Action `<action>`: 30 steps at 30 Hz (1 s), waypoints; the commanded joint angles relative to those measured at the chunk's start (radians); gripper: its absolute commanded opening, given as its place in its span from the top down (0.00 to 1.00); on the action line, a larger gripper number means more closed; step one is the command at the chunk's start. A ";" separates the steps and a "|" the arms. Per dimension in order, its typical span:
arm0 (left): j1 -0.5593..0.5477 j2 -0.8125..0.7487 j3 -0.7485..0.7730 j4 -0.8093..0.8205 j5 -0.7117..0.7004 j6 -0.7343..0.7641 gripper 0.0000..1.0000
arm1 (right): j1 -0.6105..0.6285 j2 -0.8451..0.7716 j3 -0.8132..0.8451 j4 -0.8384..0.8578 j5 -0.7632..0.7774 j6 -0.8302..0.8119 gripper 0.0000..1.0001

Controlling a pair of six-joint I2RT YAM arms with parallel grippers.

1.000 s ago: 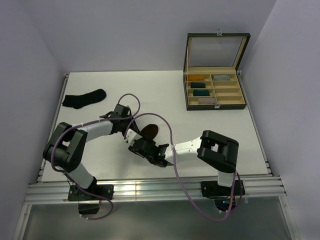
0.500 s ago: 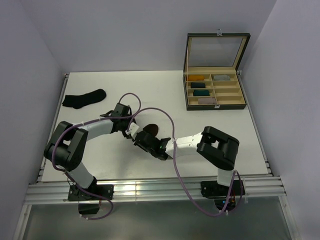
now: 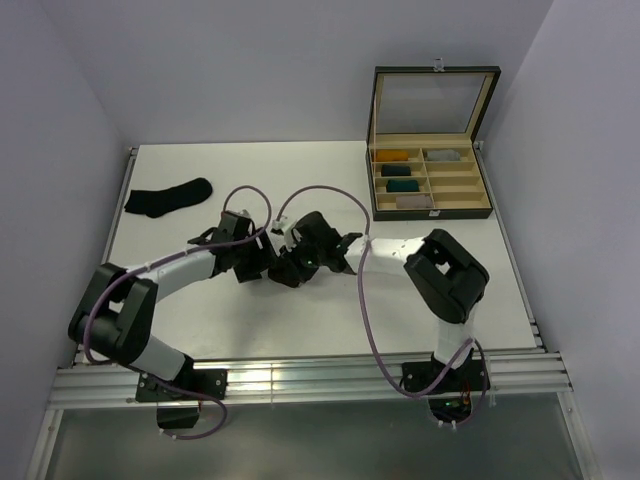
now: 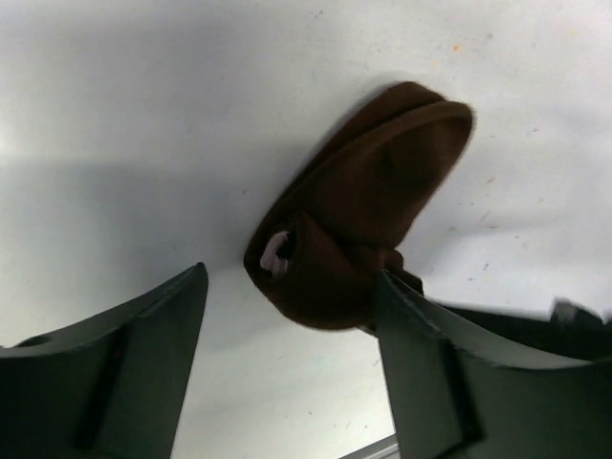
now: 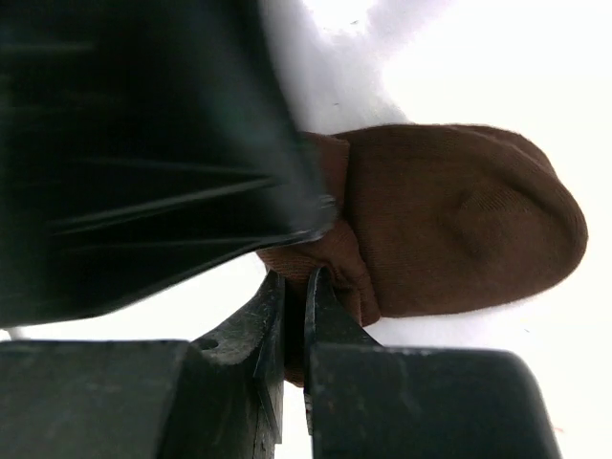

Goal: Roll the socks
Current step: Roll the sock at the center of the board.

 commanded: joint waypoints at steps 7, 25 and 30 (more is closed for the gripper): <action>0.006 -0.280 -0.182 0.145 -0.086 -0.162 0.20 | -0.098 0.159 0.112 -0.195 -0.404 0.131 1.00; -0.066 -0.307 -0.380 0.347 -0.152 -0.428 0.21 | -0.166 0.247 0.129 -0.135 -0.484 0.389 1.00; -0.078 -0.245 -0.380 0.381 -0.152 -0.459 0.23 | -0.166 0.247 0.104 -0.092 -0.489 0.436 1.00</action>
